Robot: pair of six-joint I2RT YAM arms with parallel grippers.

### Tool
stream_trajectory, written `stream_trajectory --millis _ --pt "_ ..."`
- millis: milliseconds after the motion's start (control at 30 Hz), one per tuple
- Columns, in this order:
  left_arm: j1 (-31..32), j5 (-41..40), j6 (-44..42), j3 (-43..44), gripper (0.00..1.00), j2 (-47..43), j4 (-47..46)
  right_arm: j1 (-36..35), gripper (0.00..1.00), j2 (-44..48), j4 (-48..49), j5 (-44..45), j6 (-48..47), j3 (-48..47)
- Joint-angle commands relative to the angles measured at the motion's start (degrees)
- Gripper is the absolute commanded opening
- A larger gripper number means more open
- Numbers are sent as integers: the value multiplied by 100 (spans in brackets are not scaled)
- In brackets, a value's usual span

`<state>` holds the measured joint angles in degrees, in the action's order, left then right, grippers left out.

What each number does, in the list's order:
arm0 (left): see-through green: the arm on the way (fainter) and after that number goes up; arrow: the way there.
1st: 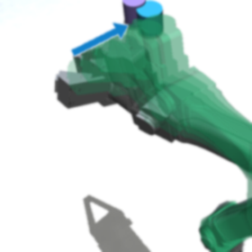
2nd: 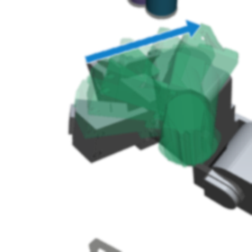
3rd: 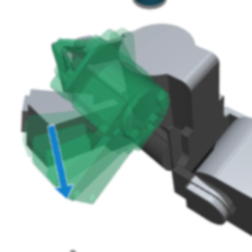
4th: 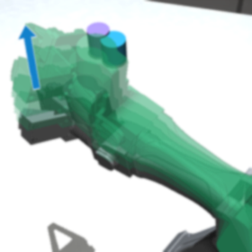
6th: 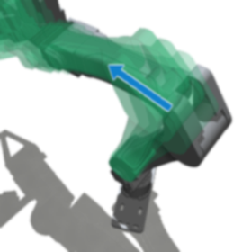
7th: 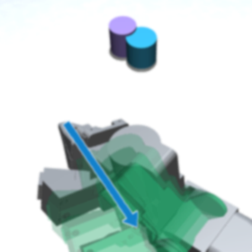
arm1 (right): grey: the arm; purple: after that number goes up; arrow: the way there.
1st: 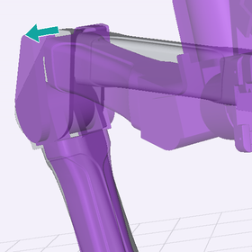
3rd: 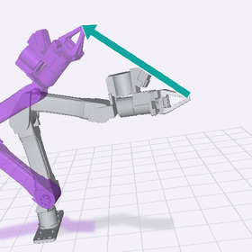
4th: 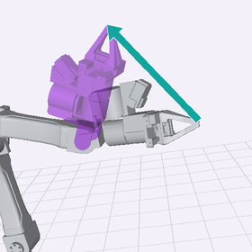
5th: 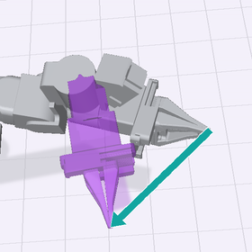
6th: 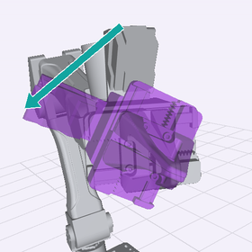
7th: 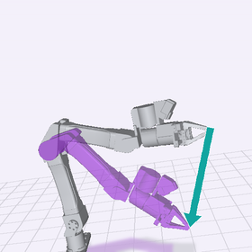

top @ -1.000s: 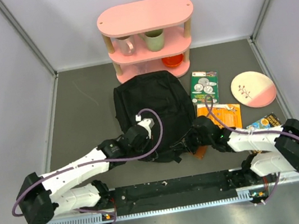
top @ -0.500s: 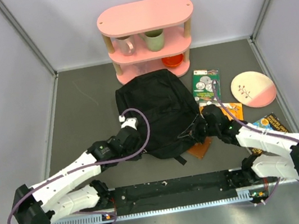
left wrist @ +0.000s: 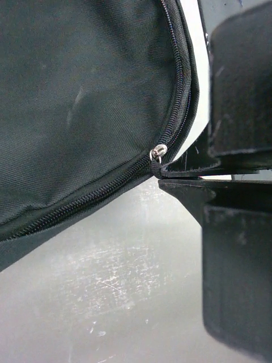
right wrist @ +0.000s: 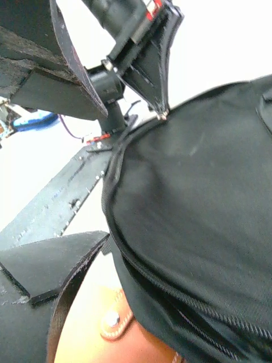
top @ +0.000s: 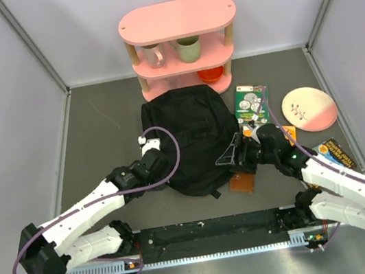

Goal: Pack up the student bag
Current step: Unzip the student bag at the center of the board.

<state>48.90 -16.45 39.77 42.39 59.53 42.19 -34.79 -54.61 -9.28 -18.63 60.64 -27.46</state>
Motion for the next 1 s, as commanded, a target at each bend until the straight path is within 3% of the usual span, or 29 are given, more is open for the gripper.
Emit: stream_trajectory --millis 0,67,167,200,433,700,833,967 --pt "-39 -114 -355 244 0 -134 -431 -11 78 486 -83 -386 759 -111" --pt "-39 132 -443 226 0 -187 -597 -89 78 478 161 -387 1455 134" --pt "-30 343 -514 243 0 -152 -607 -711 78 320 1536 -335 3194 583" --pt "-39 379 -505 235 0 -143 -590 -905 77 224 1543 -143 3365 541" --pt "-30 485 -496 155 0 -187 -590 -2066 78 -752 1358 1001 4095 -285" --pt "-30 449 -593 120 0 -275 -572 -2269 75 -2271 1736 810 5202 -690" --pt "-39 450 -637 111 0 -275 -554 -2436 72 -2511 1956 1010 5546 -751" --pt "-30 441 -655 129 0 -284 -546 -2463 67 -2642 1569 1362 5493 -945"
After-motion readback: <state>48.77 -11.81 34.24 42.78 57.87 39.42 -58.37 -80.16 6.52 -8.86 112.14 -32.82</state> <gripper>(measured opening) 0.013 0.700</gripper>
